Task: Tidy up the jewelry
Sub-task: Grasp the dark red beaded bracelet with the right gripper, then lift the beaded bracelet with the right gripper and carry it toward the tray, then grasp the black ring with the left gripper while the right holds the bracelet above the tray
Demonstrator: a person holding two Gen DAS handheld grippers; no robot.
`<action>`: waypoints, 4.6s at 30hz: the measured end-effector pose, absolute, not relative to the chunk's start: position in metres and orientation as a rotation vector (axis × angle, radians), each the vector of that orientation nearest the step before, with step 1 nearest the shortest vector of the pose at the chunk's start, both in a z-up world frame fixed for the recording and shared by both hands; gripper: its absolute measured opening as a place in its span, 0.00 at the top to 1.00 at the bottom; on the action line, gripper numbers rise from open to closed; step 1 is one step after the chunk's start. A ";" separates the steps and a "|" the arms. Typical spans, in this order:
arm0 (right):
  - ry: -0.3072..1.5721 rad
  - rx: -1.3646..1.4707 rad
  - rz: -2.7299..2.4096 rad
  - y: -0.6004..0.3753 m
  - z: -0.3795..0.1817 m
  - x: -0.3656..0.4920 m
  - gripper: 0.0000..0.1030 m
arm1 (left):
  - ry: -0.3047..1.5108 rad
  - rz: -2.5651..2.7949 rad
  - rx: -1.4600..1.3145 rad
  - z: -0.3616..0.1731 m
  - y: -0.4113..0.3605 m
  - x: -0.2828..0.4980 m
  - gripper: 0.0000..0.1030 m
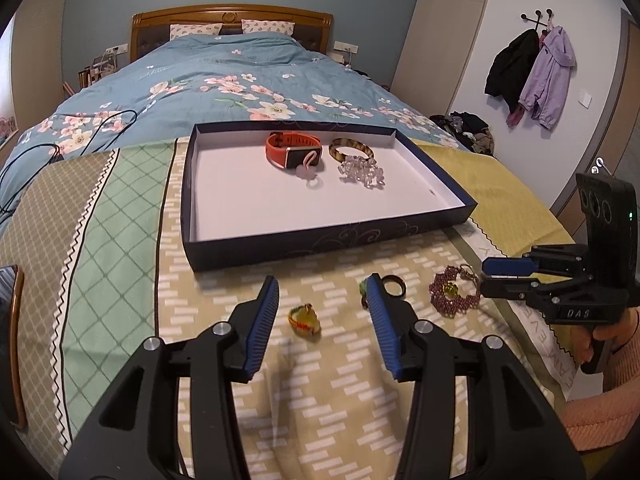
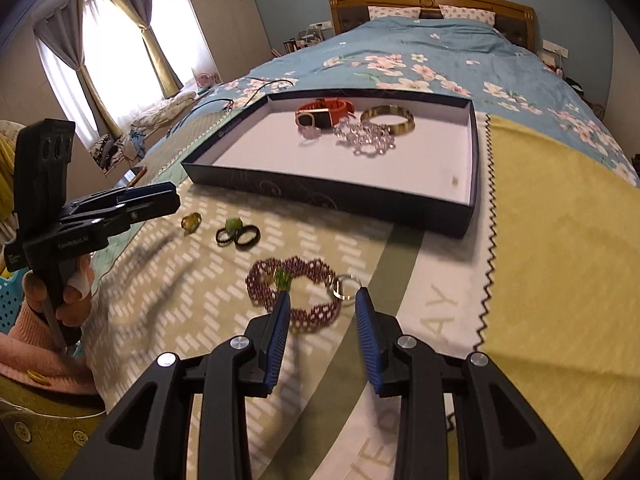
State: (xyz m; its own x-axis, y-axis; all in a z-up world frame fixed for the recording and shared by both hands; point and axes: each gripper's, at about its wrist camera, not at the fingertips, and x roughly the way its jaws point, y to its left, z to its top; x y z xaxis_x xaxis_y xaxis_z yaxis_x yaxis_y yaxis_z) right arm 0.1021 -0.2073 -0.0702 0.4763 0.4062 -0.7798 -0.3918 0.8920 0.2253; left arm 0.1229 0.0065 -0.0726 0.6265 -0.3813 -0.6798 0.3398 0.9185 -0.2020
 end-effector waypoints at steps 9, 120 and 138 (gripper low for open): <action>0.969 0.026 0.447 -0.203 -0.078 0.104 0.78 | 0.793 -0.425 -0.060 -0.076 0.005 0.114 0.55; 0.787 0.188 0.611 -0.198 -0.031 0.124 0.99 | 0.937 -0.553 0.047 -0.108 -0.063 0.161 0.69; 0.726 0.159 0.625 -0.193 -0.008 0.141 0.99 | 0.865 -0.554 0.044 -0.084 -0.056 0.150 0.78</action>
